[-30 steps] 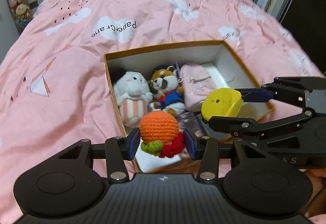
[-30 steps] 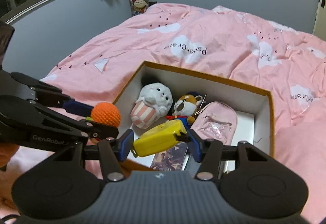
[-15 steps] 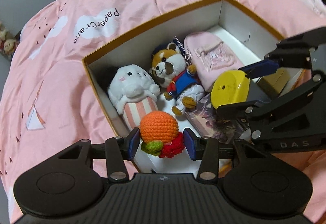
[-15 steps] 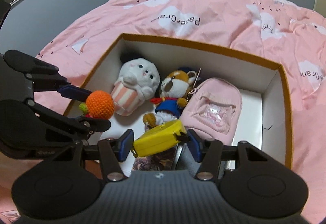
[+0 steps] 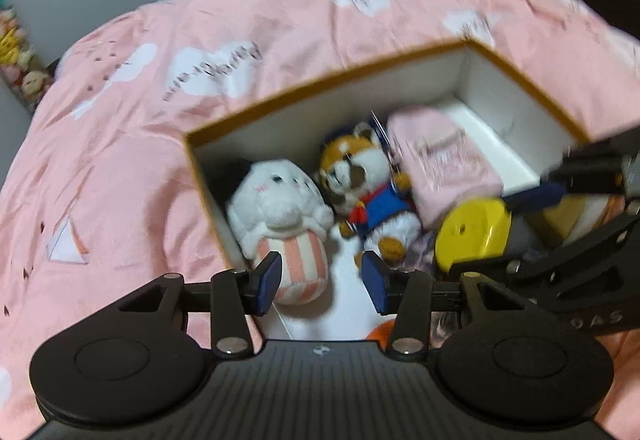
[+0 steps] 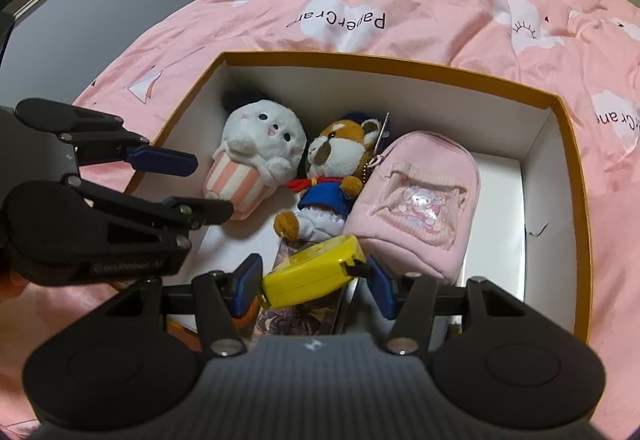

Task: Organize objects
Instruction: 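Lower the fruit and tape measure into the shoebox and open both tools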

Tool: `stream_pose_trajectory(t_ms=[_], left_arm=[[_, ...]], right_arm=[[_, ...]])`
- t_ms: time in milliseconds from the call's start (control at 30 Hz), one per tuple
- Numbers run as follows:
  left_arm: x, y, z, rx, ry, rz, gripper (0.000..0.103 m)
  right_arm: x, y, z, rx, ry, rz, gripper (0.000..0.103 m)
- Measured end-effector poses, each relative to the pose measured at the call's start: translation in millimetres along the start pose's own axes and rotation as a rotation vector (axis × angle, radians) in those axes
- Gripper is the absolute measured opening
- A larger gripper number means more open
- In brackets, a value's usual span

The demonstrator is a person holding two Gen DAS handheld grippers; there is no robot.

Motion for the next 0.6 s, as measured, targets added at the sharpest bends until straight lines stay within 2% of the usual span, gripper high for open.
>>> stream_pose_trajectory(t_ms=[200, 333, 467, 600], left_arm=[[-5.7, -31.5, 22.6, -0.039, -0.193, -0.097, 0.051], [-8.9, -47.1, 37.2, -0.001, -0.282, -0.14, 0.051], [-15.8, -44.9, 51.4, 0.045, -0.352, -0.093, 0.051], [-27.9, -34.9, 59.5, 0.028, -0.428, -0.057, 0.051]], right_arm=[[6.2, 3.0, 8.5, 0.093, 0.048, 0.005, 0.059], [15.1, 12.5, 26.9, 0.108, 0.027, -0.005, 0.059], [21.3, 32.5, 44.6, 0.125, 0.007, 0.03, 0.059], [24.9, 53.7, 55.3, 0.146, 0.012, 0.077, 0.059]])
Point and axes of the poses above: each gripper's, at about its wrist camera, not at the fingertips, and y roughly the way its jaws point, z to its left, x to its top, the point moved 6 cm from there along y, roughly the way its jaws point, and after that the axes turned 7 degrees about z, right-handed, at the moved point
